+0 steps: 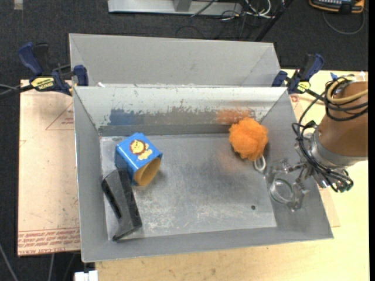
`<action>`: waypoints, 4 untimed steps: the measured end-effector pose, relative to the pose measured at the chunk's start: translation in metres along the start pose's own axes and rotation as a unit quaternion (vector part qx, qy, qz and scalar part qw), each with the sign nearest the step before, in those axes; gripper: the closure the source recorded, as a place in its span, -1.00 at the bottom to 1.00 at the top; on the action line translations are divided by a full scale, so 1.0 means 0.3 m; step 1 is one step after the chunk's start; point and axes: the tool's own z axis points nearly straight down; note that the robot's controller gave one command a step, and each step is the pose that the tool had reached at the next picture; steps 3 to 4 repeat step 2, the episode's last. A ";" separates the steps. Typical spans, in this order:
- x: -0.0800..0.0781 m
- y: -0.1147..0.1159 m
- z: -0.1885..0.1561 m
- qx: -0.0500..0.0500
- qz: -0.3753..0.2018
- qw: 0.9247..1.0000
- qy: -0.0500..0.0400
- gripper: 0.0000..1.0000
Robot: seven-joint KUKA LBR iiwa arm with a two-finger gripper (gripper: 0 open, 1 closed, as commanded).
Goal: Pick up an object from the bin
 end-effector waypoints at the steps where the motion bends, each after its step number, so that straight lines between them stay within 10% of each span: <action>1: -0.060 0.058 0.004 -0.006 -0.040 0.999 0.006 1.00; 2: -0.086 0.063 -0.170 -0.006 0.054 0.999 0.005 1.00; 4: -0.086 0.063 -0.170 -0.006 0.054 0.999 0.005 1.00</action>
Offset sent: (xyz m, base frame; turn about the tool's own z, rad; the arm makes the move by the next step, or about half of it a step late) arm 0.0243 0.0241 0.2162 -0.0282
